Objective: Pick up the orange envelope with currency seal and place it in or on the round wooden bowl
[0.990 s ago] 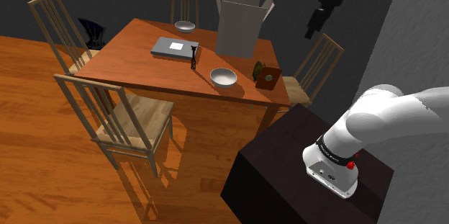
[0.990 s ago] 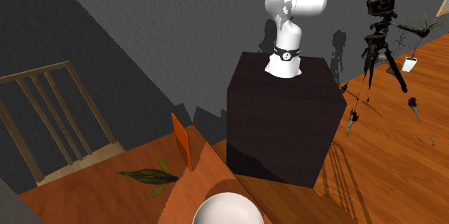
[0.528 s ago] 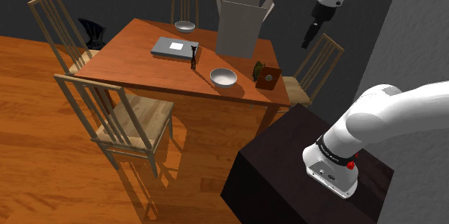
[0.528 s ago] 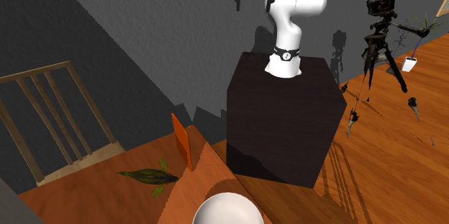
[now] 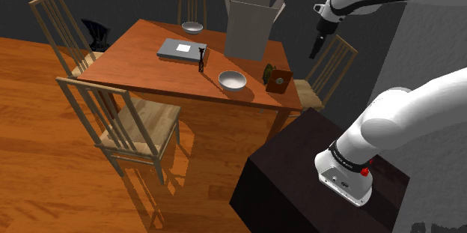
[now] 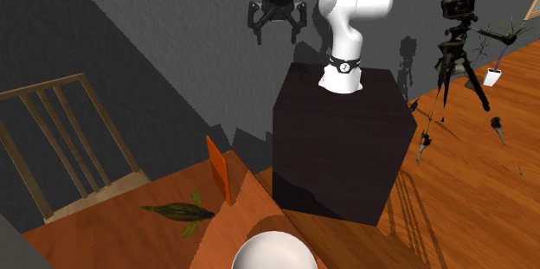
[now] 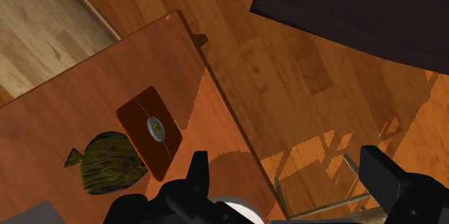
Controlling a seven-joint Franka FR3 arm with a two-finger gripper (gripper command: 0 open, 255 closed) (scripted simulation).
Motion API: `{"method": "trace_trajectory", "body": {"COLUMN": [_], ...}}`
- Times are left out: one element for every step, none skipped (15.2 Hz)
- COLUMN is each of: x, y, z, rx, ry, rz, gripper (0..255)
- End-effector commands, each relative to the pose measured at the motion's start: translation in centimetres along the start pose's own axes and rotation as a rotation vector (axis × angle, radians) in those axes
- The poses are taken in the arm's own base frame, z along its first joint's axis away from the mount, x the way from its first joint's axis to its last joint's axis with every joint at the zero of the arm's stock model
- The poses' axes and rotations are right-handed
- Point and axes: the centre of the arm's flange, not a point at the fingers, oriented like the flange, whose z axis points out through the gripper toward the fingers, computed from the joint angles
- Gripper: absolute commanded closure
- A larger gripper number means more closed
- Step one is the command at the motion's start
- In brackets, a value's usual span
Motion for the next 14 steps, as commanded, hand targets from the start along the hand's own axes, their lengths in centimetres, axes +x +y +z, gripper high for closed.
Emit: {"method": "trace_trajectory", "body": {"x": [0.2, 0.4, 0.6, 0.7, 0.9, 1.1, 1.4, 1.6, 1.8, 2.1, 2.4, 2.7, 3.0, 3.3], "y": [1.9, 2.8, 3.7, 4.6, 5.5, 6.4, 7.3, 8.2, 9.1, 10.0, 10.8, 11.7, 12.5, 13.4], "z": [1.9, 2.9, 3.9, 4.9, 5.9, 6.8, 7.8, 8.8, 9.8, 10.8, 11.8, 12.8, 13.8, 14.8], "rx": [0.003, 0.006, 0.009, 0.012, 0.014, 0.017, 0.02, 0.023, 0.026, 0.028, 0.031, 0.034, 0.037, 0.04], "ry": [0.002, 0.002, 0.003, 0.003, 0.004, 0.004, 0.004, 0.005, 0.005, 0.006, 0.006, 0.007, 0.007, 0.007], "rz": [-0.036, -0.053, -0.069, -0.086, -0.103, -0.119, -0.136, -0.153, -0.169, -0.186, -0.203, -0.219, -0.236, -0.253], "gripper": [0, 0, 0, 0, 0, 0, 0, 0, 0, 0, 0, 0, 0, 0]}}
